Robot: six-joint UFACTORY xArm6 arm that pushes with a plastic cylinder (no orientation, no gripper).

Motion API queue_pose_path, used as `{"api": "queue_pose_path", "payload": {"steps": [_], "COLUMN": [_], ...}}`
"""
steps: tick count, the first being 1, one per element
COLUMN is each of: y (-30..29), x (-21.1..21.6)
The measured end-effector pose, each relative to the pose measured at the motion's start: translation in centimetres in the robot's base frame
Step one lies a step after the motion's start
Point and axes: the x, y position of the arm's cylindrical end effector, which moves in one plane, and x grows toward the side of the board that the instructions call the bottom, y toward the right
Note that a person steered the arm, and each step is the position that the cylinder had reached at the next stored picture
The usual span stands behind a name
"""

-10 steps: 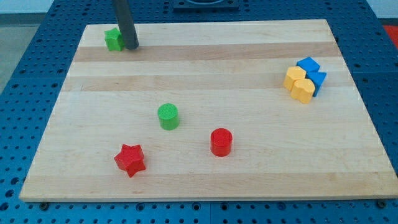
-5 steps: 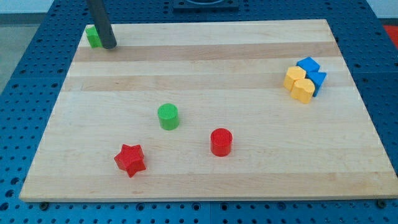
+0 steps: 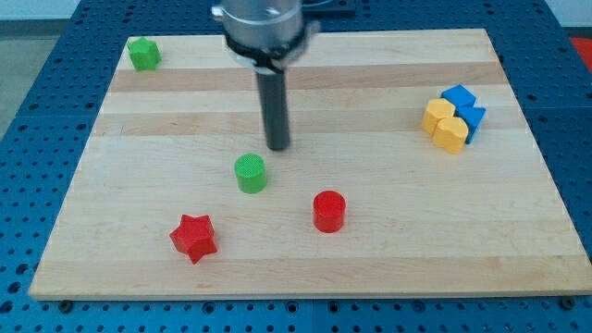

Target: Push the yellow heart away from the group of blocks

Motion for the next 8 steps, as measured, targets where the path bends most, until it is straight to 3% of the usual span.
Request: {"api": "queue_pose_path", "payload": {"steps": [1,2,3,4,6,8], "y": [4.8,13.4,22.9,29.4,30.0,24.0], "x": [5.2,8.6,8.4,5.5,-0.1,-1.5]}}
